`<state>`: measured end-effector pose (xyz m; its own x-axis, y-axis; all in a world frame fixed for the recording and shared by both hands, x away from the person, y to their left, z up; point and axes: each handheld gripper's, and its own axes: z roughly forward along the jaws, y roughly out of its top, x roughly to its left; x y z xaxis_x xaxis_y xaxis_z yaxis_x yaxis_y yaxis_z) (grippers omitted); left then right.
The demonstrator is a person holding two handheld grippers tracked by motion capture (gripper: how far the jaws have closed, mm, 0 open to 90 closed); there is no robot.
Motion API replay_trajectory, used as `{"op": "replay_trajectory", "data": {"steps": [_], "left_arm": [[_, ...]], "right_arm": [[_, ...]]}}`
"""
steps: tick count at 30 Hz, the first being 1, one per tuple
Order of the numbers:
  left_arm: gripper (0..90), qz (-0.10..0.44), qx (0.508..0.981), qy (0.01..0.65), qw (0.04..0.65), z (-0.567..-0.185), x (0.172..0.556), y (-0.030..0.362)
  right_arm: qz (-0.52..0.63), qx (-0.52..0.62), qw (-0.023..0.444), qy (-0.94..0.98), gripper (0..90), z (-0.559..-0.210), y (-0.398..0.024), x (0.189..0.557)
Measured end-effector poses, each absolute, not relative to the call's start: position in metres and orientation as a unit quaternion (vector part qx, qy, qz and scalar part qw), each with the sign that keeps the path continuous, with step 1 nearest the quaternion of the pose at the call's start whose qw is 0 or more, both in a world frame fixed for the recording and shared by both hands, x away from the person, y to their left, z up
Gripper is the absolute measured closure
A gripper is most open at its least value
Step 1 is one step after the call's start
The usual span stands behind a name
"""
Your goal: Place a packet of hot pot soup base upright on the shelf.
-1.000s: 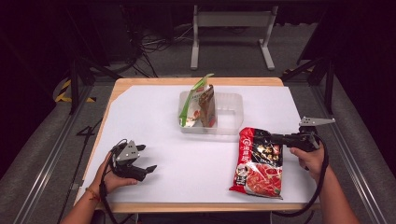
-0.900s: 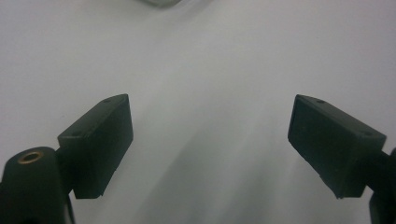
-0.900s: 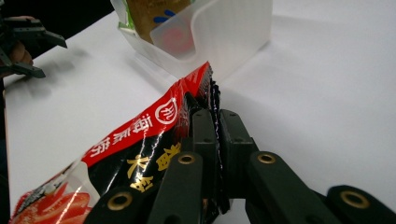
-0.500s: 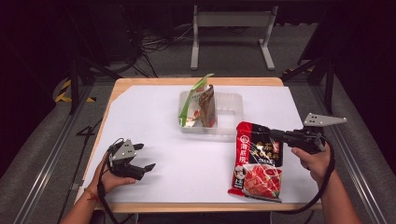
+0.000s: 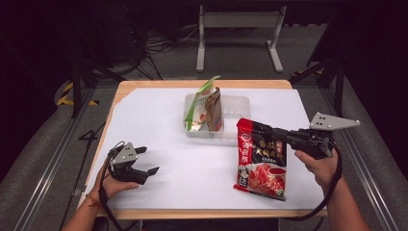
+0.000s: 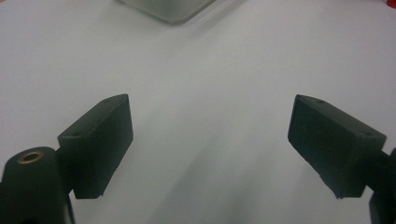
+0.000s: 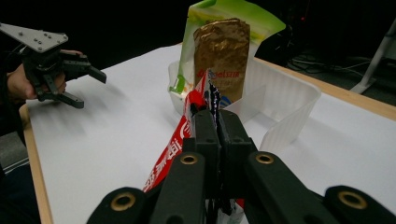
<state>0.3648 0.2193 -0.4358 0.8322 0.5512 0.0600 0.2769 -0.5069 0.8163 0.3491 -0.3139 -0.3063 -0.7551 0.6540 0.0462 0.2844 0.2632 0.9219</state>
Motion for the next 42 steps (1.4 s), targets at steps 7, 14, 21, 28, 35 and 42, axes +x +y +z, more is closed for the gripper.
{"op": "replay_trajectory", "data": {"steps": [7,14,21,28,35,42], "left_arm": [[14.5,0.16,0.85,0.248,0.436,-0.436,0.366,0.221],[14.4,0.161,0.85,0.247,0.436,-0.436,0.366,0.221],[14.4,0.16,0.849,0.249,0.438,-0.436,0.366,0.222],[14.4,0.16,0.849,0.25,0.438,-0.436,0.366,0.222],[14.4,0.159,0.849,0.249,0.438,-0.436,0.366,0.222],[14.8,0.159,0.848,0.249,0.44,-0.435,0.367,0.224]], "right_arm": [[0.533,0.299,0.191,0.769,88.0,-0.299,-0.305,0.348],[0.537,0.296,0.205,0.763,88.1,-0.293,-0.299,0.347],[0.534,0.3,0.227,0.758,88.1,-0.285,-0.295,0.348],[0.539,0.305,0.24,0.748,88.3,-0.281,-0.292,0.351],[0.542,0.307,0.252,0.74,88.3,-0.274,-0.292,0.352],[0.553,0.305,0.256,0.732,88.3,-0.265,-0.29,0.355]]}}
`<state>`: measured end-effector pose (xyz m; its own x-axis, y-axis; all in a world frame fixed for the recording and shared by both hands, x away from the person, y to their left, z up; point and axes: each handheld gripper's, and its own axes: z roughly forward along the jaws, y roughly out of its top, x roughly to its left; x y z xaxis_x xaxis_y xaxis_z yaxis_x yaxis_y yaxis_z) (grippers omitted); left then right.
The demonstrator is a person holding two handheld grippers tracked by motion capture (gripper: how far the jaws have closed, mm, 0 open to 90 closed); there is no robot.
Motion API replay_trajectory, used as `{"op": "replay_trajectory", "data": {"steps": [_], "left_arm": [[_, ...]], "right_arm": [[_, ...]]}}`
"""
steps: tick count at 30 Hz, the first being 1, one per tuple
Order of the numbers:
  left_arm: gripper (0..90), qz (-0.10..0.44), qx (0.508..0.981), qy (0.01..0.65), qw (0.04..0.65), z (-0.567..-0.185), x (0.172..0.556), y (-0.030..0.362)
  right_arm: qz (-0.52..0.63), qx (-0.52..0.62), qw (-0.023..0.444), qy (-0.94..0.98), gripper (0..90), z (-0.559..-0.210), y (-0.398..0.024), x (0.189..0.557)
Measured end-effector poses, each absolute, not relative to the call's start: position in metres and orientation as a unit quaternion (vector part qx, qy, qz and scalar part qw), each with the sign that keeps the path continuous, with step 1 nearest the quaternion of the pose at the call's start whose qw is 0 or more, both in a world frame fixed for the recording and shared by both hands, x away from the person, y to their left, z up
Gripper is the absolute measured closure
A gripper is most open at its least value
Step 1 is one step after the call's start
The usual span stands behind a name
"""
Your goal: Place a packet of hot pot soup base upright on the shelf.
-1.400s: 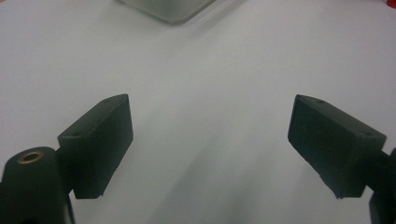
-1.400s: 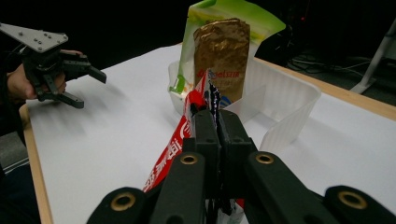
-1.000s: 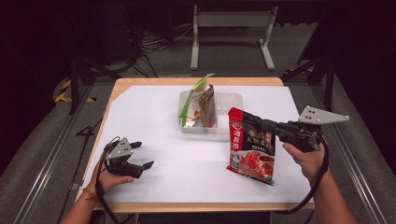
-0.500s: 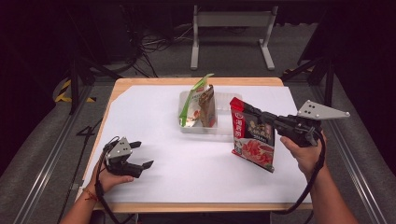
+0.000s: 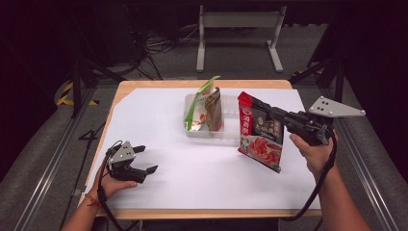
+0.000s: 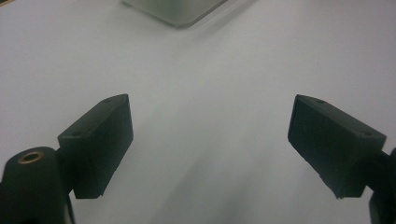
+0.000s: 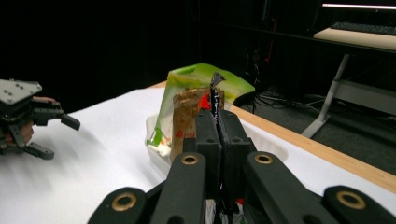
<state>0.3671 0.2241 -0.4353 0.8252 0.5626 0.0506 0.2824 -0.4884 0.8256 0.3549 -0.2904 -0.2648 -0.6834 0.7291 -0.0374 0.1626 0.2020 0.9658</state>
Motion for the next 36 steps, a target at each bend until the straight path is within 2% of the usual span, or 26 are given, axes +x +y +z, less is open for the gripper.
{"op": "replay_trajectory", "data": {"steps": [19,36], "left_arm": [[13.4,0.16,0.841,0.258,0.448,-0.435,0.368,0.226],[13.3,0.158,0.843,0.258,0.446,-0.437,0.37,0.225]], "right_arm": [[0.555,0.302,0.282,0.721,88.3,-0.239,-0.269,0.372],[0.551,0.325,0.295,0.709,88.3,-0.236,-0.255,0.411]]}}
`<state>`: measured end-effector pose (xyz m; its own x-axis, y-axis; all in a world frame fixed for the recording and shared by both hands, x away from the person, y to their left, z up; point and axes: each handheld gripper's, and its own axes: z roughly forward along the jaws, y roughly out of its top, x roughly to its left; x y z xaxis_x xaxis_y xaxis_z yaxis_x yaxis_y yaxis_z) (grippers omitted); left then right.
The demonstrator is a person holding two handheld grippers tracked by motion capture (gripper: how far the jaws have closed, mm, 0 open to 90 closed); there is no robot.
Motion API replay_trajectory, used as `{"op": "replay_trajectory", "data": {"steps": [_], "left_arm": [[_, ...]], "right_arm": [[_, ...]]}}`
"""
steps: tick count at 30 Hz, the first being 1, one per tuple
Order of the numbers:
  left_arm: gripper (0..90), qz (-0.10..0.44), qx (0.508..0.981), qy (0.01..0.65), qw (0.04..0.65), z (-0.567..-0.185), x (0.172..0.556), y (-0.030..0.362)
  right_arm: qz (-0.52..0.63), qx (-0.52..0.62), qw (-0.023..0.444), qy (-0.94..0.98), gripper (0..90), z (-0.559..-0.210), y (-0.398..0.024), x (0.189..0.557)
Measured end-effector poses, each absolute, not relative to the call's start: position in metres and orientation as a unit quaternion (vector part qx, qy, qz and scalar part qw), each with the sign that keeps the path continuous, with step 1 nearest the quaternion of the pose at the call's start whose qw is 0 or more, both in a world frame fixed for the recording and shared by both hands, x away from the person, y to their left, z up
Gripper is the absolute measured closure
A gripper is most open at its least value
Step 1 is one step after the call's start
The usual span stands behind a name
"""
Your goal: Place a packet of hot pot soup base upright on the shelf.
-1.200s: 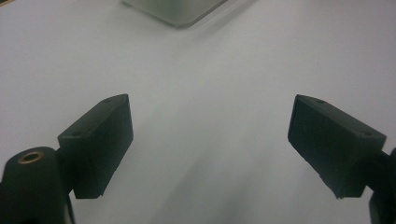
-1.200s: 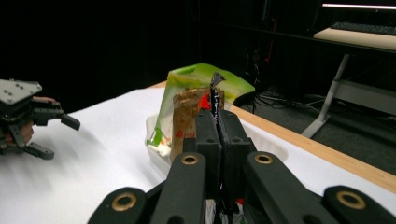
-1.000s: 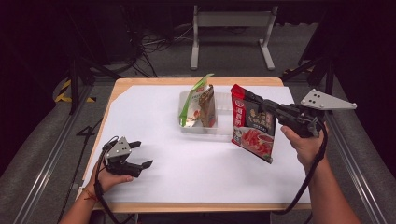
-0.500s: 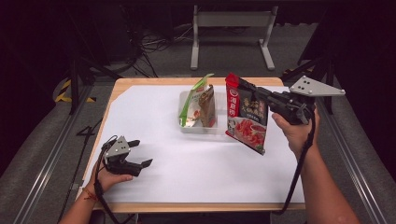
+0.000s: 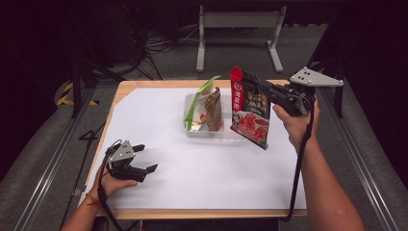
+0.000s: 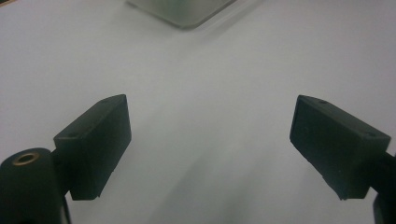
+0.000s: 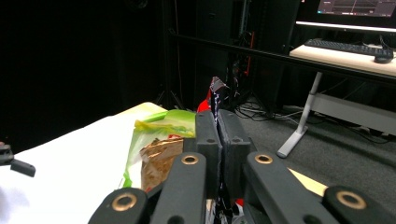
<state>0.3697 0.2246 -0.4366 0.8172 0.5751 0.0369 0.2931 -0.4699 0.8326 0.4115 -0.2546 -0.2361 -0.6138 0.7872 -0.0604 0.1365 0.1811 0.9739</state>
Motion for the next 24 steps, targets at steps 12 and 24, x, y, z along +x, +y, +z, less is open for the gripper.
{"op": "replay_trajectory", "data": {"steps": [12,24], "left_arm": [[13.4,0.157,0.845,0.255,0.443,-0.437,0.37,0.224],[13.4,0.158,0.846,0.253,0.442,-0.438,0.369,0.224]], "right_arm": [[0.532,0.33,0.314,0.713,88.3,-0.242,-0.239,0.442],[0.524,0.343,0.323,0.71,88.3,-0.249,-0.23,0.464]]}}
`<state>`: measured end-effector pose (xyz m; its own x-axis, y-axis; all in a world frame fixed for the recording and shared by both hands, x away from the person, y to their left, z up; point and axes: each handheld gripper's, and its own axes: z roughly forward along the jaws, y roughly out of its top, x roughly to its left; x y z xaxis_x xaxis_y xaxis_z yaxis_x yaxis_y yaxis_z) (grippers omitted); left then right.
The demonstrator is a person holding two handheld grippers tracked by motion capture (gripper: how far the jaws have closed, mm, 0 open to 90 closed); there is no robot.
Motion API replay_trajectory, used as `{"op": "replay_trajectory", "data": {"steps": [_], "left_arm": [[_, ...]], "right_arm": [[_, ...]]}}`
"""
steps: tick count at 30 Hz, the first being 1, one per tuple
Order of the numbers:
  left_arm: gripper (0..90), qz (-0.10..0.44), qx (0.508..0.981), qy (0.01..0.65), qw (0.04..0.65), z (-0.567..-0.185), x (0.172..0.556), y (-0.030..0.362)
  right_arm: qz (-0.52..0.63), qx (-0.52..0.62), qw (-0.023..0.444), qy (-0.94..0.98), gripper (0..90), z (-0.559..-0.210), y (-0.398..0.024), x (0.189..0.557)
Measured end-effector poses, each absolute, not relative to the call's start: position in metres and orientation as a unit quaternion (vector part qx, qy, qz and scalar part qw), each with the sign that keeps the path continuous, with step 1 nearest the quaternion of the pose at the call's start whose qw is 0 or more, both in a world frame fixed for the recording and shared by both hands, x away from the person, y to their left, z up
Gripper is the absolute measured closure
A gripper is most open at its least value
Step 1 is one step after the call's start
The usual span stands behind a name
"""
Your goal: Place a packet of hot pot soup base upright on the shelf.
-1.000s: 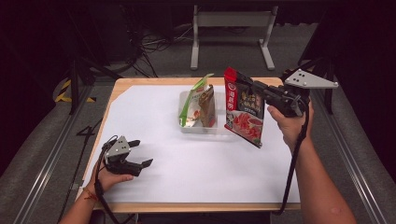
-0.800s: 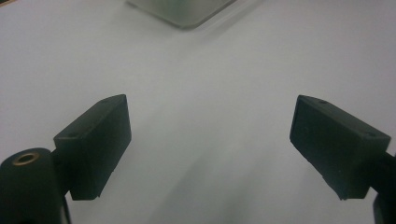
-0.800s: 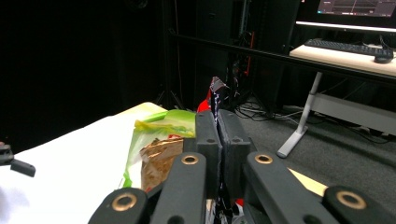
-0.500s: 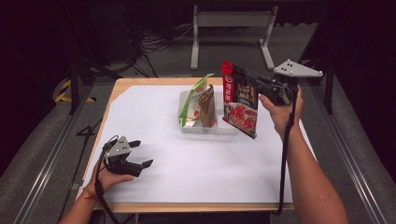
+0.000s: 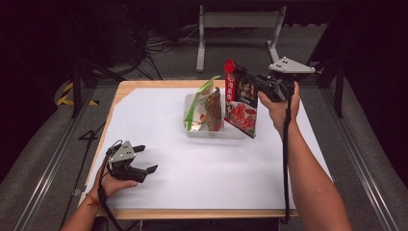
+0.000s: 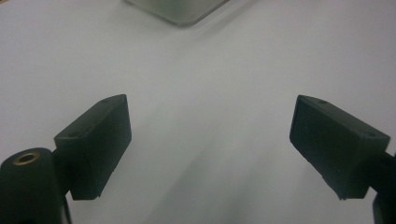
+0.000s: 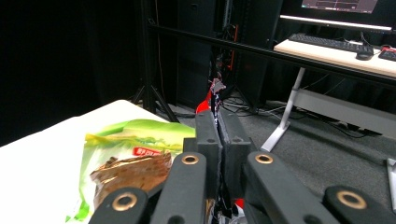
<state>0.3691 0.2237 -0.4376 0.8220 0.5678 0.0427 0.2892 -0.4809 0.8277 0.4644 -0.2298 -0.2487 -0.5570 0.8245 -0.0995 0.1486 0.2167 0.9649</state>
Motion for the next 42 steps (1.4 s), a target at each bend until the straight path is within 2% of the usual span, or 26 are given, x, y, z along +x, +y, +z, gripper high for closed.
{"op": "replay_trajectory", "data": {"steps": [23,42], "left_arm": [[13.4,0.157,0.843,0.253,0.448,-0.437,0.368,0.226],[13.4,0.157,0.843,0.253,0.448,-0.437,0.368,0.226]], "right_arm": [[0.509,0.379,0.345,0.691,88.3,-0.26,-0.216,0.503],[0.516,0.376,0.341,0.69,88.1,-0.272,-0.197,0.501]]}}
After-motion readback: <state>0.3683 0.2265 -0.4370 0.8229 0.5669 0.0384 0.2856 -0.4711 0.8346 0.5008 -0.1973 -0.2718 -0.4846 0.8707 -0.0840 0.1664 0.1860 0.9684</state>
